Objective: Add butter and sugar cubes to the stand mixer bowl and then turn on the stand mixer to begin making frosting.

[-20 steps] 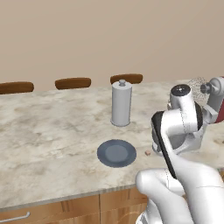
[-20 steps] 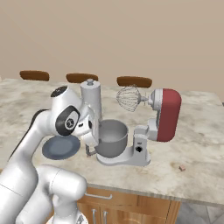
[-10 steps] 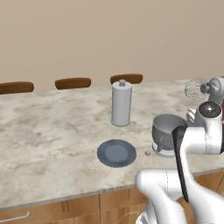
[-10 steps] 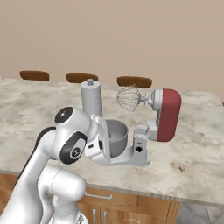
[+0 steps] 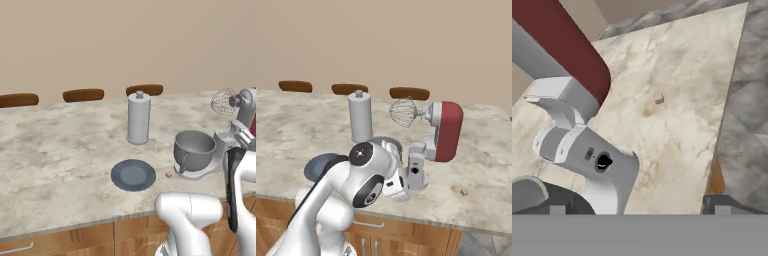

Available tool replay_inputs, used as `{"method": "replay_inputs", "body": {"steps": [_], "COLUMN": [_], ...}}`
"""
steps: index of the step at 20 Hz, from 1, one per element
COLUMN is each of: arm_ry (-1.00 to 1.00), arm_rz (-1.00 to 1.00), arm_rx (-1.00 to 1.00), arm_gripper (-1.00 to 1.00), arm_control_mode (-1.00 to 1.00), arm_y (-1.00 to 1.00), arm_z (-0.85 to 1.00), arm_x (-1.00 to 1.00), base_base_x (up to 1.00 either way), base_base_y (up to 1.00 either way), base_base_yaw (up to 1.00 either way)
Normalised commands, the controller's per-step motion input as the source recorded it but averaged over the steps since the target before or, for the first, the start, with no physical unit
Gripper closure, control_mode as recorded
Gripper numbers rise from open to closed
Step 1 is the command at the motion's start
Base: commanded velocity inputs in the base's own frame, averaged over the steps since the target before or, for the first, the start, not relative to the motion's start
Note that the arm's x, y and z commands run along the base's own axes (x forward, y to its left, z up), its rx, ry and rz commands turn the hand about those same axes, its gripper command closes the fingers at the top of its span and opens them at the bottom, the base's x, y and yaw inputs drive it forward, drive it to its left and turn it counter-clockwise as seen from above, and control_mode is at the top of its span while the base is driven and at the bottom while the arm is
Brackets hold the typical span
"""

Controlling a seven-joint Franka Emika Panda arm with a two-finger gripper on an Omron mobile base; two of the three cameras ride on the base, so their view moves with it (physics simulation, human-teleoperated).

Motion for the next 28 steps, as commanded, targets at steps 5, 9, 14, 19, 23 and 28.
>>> {"method": "replay_inputs", "body": {"steps": [5, 9, 14, 19, 23, 28], "arm_ry": [-0.05, -0.11, -0.06, 0.00, -0.10, -0.21], "arm_rz": [0.18, 0.36, 0.45, 0.53, 0.46, 0.40], "arm_rx": [0.05, 0.01, 0.00, -0.12, -0.19, -0.20], "arm_gripper": [-1.00, -1.00, -1.00, -1.00, -1.00, -1.00], "arm_control_mode": [-1.00, -1.00, -1.00, -1.00, -1.00, -1.00], "arm_y": [-0.68, -0.86, -0.69, -0.40, -0.29, -0.25], "arm_z": [-0.11, -0.01, -0.19, -0.47, -0.49, -0.39], "arm_x": [-0.05, -0.08, 0.02, 0.17, 0.07, 0.00], "base_base_x": [0.00, 0.00, 0.00, 0.00, 0.00, 0.00], "base_base_y": [0.00, 0.00, 0.00, 0.00, 0.00, 0.00], "base_base_yaw": [0.00, 0.00, 0.00, 0.00, 0.00, 0.00]}}
